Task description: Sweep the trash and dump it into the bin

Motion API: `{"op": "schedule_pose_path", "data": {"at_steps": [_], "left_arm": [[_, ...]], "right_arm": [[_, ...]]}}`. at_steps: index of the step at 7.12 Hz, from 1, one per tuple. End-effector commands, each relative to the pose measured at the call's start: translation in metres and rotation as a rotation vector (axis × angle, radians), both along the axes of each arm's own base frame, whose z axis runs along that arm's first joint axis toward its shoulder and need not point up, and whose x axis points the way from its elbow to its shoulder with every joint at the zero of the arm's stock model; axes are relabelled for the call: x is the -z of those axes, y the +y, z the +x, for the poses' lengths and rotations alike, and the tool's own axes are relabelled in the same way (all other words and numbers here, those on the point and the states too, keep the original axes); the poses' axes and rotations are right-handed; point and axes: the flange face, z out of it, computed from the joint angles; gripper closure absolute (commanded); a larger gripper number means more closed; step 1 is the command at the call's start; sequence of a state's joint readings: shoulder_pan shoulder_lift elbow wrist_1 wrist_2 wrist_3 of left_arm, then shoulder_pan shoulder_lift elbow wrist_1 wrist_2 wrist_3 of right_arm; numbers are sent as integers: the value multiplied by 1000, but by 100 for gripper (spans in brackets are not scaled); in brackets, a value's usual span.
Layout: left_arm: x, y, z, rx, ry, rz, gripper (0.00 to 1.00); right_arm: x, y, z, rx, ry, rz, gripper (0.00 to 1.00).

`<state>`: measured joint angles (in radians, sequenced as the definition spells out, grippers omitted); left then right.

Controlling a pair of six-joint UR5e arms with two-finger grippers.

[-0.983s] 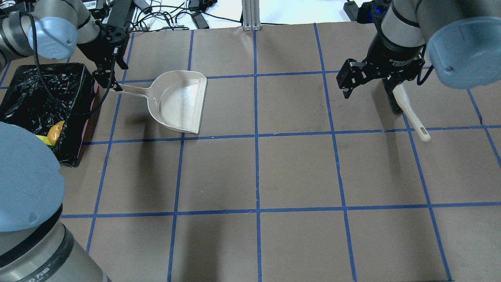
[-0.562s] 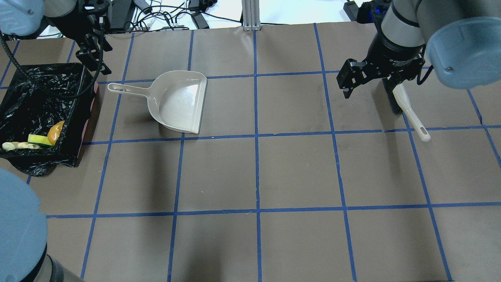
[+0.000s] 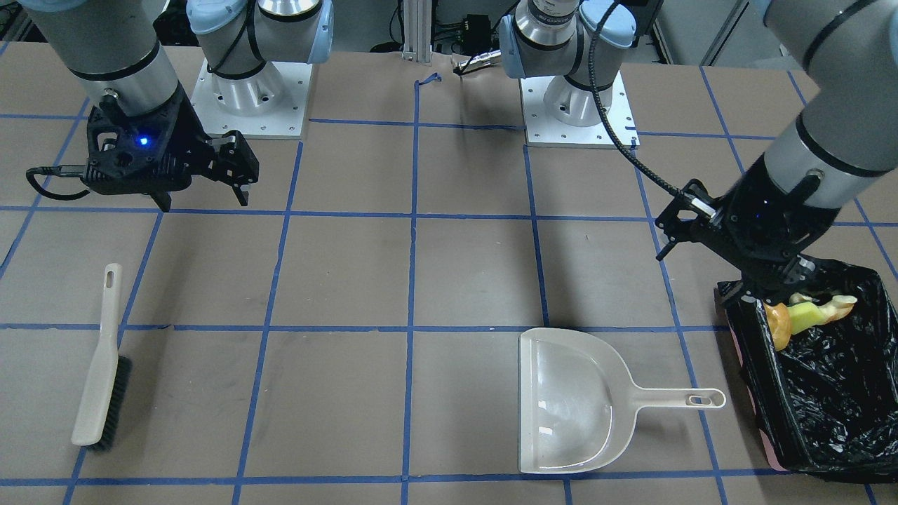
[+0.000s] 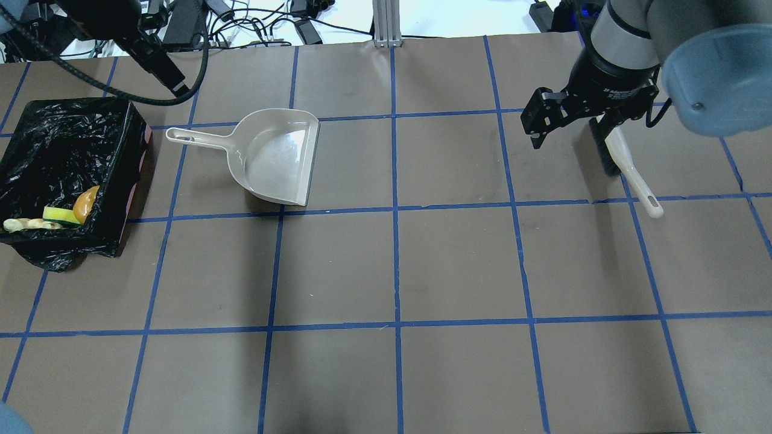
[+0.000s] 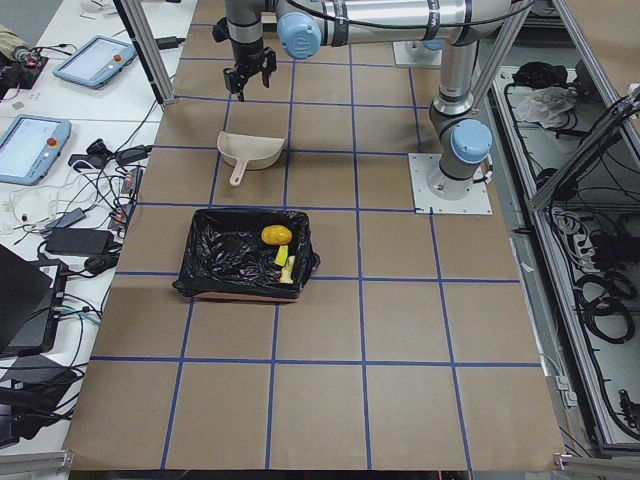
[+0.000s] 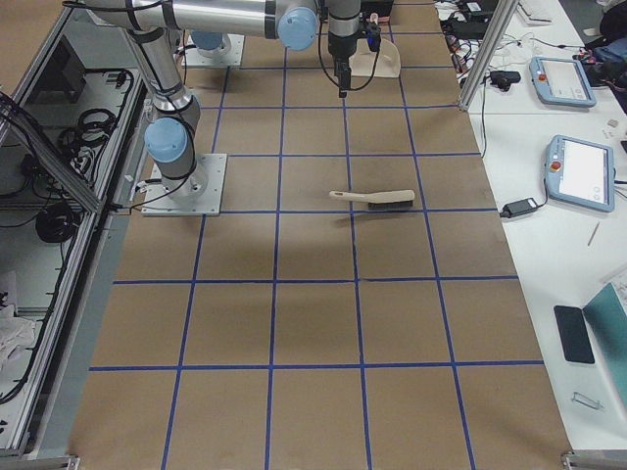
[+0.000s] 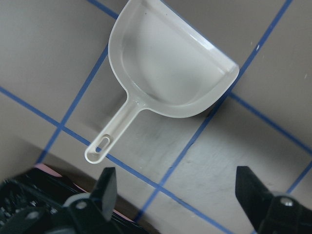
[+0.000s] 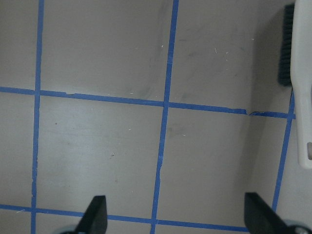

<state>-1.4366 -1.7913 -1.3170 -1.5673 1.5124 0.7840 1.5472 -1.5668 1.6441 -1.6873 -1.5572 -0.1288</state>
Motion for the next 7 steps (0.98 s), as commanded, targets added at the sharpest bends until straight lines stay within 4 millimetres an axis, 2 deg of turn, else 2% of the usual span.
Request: {"op": "schedule_pose_path", "data": {"at_steps": [1,2,3,4,7], "left_arm": [[-10,27,-41,-392,-8,14,0],[-13,39,-40,-510,-28,10,0],[-5,44,-40,-549,-28,20,0],[0,48,-41,-683,-10,6,0],[-1,52,-44,-715,5,-16,0]], "right_arm": [[-3,0,1,5,-3,-5,0],[-2,1,0,6,1,-4,0],[-1,0,0,9,0,-1,0],[-3,1,1,14,-14,1,0],[-1,1,0,15,-5,6,0]]}}
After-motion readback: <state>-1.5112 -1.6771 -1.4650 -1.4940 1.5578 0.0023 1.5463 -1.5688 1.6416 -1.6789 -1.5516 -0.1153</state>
